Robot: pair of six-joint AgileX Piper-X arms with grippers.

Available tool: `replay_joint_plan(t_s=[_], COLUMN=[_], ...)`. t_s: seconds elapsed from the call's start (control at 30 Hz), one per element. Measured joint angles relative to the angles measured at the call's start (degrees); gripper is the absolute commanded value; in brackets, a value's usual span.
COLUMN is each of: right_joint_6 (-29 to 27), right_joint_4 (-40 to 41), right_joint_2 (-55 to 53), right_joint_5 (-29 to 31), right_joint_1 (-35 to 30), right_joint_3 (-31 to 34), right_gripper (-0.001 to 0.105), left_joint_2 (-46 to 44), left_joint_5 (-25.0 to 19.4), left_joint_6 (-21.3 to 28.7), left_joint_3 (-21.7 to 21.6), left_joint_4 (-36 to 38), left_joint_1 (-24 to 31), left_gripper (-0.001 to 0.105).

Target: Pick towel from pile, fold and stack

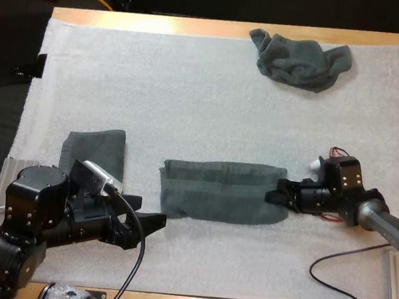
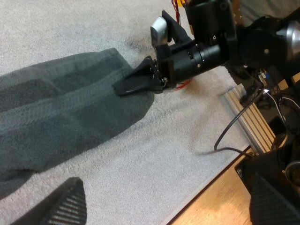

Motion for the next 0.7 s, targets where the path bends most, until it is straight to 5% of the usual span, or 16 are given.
replay_joint_plan(t_s=[0.7], right_joint_6=[-12.2], right_joint_4=[27.5], right_joint_2=[-18.9], right_joint_5=[32.8], right_joint_1=[0.0], right_joint_3=[-0.3], right_gripper=[0.002], left_joint_2=[0.0], left_joint_5=[0.0], left_joint_6=[0.0], left_joint_3=[0.0], left_joint_4=[0.0], left_joint_1=[0.0], left_gripper=[0.070])
